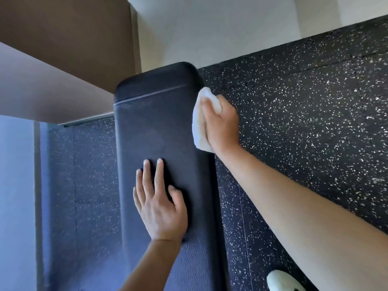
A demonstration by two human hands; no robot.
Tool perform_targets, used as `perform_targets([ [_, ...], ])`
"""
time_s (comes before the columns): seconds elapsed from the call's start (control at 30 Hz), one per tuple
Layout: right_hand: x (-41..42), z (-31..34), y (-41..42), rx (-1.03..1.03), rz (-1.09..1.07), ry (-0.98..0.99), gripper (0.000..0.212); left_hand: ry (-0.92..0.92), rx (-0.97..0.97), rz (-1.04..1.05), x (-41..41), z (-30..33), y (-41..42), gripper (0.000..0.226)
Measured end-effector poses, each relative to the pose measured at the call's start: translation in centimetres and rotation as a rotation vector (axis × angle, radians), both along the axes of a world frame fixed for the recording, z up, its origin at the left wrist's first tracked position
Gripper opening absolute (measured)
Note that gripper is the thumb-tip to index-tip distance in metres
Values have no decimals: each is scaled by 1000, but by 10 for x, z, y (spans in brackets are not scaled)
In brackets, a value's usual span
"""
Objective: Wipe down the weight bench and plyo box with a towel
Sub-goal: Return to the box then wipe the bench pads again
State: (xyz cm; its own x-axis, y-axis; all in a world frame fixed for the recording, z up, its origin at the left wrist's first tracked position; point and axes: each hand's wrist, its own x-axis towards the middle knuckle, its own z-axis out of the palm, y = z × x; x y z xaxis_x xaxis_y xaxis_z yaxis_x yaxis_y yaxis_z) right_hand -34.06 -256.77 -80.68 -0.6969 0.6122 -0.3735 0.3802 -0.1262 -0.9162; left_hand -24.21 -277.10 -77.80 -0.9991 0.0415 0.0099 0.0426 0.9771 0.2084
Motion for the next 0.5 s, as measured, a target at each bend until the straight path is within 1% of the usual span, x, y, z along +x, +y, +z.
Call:
perform_targets([
  [0.17,101,-3,-46,-68,-70,-72,32,-14,8,0,4,1,5,69],
  [0.27,147,6,-65,-62,-14,-94,34,4,2,5,3,1,6,68],
  [0.33,143,11,-63,65,36,-52,37,13,8,1,4,2,6,69],
  [0.4,112,12,-53,282,74,9,38,22,3,-6,3,1,7,69],
  [0.43,91,13,-48,380,96,25,37,25,0,-8,3,1,7,69],
  [0.5,43,13,-37,516,157,30,26,29,-10,-2,1,0,7,69],
])
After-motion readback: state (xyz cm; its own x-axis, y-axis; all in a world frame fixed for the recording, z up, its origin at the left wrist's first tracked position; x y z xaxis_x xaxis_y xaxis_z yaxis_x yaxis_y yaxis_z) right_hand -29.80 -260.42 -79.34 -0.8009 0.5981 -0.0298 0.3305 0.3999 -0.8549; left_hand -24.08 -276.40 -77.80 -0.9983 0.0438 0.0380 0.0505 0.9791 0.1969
